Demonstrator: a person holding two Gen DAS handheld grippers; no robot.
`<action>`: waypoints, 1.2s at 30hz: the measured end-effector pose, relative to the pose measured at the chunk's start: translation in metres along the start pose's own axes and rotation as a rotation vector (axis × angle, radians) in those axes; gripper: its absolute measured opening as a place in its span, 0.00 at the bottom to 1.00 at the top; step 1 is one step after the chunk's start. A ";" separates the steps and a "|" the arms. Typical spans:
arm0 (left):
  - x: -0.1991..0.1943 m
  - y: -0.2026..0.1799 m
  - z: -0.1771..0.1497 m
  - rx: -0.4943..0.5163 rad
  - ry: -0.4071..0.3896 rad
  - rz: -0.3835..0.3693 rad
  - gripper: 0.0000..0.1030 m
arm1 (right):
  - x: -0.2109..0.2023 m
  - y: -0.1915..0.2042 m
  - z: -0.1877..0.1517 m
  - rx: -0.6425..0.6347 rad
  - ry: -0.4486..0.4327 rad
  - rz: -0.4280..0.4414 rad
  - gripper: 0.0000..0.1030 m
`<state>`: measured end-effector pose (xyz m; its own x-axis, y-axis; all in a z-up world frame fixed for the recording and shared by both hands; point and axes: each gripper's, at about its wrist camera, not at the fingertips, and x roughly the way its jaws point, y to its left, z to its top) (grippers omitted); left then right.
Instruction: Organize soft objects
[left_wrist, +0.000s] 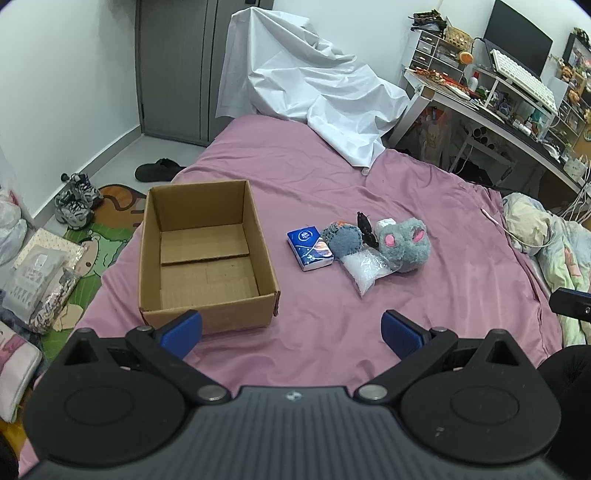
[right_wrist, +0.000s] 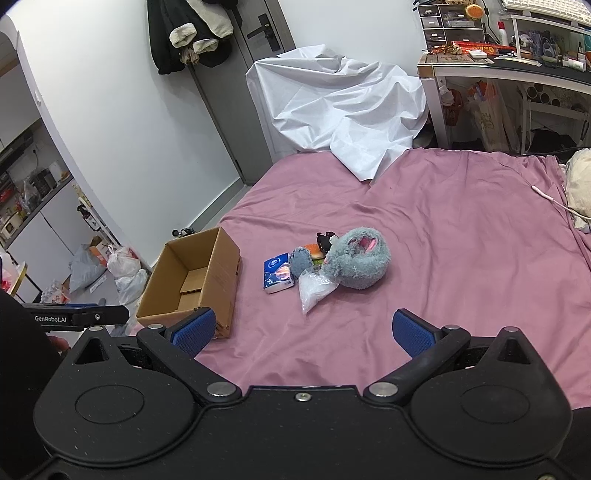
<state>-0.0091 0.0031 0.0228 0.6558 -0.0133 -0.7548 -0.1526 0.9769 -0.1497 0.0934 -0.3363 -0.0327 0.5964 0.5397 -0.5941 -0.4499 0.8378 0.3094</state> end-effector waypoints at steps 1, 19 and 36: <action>0.001 -0.001 0.000 0.004 -0.002 0.001 0.99 | 0.001 0.000 0.000 0.000 -0.002 -0.001 1.00; 0.033 -0.011 0.019 0.084 -0.020 -0.017 0.99 | 0.016 -0.003 0.000 -0.012 -0.044 -0.048 1.00; 0.071 -0.031 0.040 0.149 -0.032 -0.078 0.99 | 0.033 -0.024 -0.002 0.053 -0.050 -0.081 1.00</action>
<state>0.0718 -0.0196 -0.0008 0.6849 -0.0858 -0.7236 0.0094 0.9940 -0.1090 0.1224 -0.3386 -0.0617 0.6621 0.4727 -0.5816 -0.3642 0.8812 0.3016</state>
